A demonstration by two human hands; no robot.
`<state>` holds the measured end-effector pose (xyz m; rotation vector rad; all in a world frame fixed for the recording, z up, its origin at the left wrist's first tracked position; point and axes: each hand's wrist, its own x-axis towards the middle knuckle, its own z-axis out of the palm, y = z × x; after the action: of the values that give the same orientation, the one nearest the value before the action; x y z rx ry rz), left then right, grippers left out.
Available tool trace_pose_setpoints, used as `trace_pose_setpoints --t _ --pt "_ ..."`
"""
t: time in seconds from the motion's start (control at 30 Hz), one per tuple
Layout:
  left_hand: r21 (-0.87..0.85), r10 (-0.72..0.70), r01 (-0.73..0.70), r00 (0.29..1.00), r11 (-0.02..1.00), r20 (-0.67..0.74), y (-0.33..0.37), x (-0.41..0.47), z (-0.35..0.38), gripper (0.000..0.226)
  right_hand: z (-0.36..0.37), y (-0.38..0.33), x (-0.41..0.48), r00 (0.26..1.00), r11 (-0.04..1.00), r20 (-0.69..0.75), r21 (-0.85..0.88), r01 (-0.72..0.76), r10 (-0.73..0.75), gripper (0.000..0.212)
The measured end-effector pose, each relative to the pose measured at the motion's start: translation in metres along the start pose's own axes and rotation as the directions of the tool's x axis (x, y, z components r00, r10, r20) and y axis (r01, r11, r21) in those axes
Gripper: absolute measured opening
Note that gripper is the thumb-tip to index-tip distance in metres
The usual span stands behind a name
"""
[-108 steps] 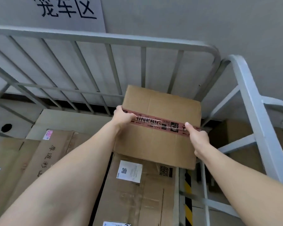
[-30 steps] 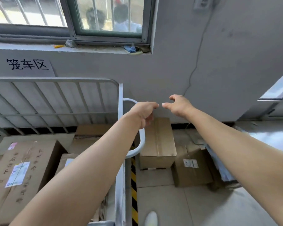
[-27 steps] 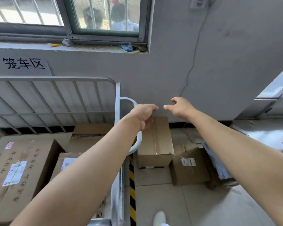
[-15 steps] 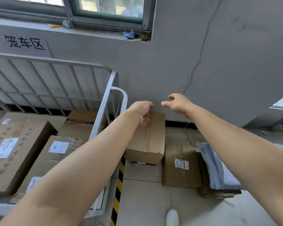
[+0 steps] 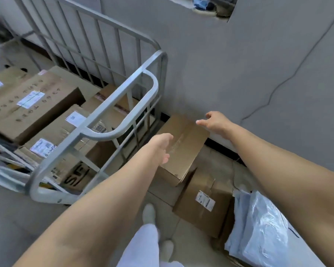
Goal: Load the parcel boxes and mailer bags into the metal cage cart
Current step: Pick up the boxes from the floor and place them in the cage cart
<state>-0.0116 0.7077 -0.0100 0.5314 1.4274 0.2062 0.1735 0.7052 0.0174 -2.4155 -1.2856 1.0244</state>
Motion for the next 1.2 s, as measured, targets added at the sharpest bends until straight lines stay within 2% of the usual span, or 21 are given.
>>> trace_pose_setpoints --t 0.07,0.2,0.43,0.73,0.83,0.97,1.13,1.2 --pt "-0.060 -0.047 0.045 0.999 0.997 -0.021 -0.003 0.017 0.001 0.058 0.003 0.002 0.021 1.000 1.000 0.025 -0.014 0.006 -0.005 0.070" --pt "-0.131 -0.125 0.116 0.990 0.985 -0.060 0.000 0.062 0.015 0.055 0.006 0.012 0.079 0.997 0.998 0.073 -0.067 0.000 0.005 0.069" --pt "-0.203 -0.232 0.204 0.965 0.958 -0.126 0.012 0.137 0.039 0.059 0.021 0.042 0.172 0.991 0.999 0.131 -0.040 -0.033 0.038 0.071" --pt "-0.303 -0.286 0.212 0.931 0.929 -0.225 -0.024 0.235 0.054 0.060 0.071 0.086 0.256 0.983 0.983 0.181 -0.185 0.005 0.029 0.072" --pt "-0.354 -0.298 0.194 0.916 0.915 -0.268 -0.045 0.269 0.057 0.060 0.091 0.101 0.287 0.985 0.979 0.170 -0.202 0.024 0.011 0.076" --pt "-0.379 -0.336 0.215 0.896 0.900 -0.291 -0.062 0.308 0.052 0.075 0.118 0.121 0.323 0.985 0.980 0.171 -0.198 0.019 0.016 0.082" --pt "-0.397 -0.385 0.254 0.874 0.882 -0.297 -0.081 0.348 0.039 0.081 0.153 0.161 0.387 0.984 0.989 0.171 -0.146 -0.030 0.055 0.114" --pt "-0.423 -0.398 0.260 0.874 0.868 -0.280 -0.084 0.357 0.034 0.081 0.152 0.147 0.375 0.985 0.991 0.163 -0.124 -0.043 0.063 0.101"
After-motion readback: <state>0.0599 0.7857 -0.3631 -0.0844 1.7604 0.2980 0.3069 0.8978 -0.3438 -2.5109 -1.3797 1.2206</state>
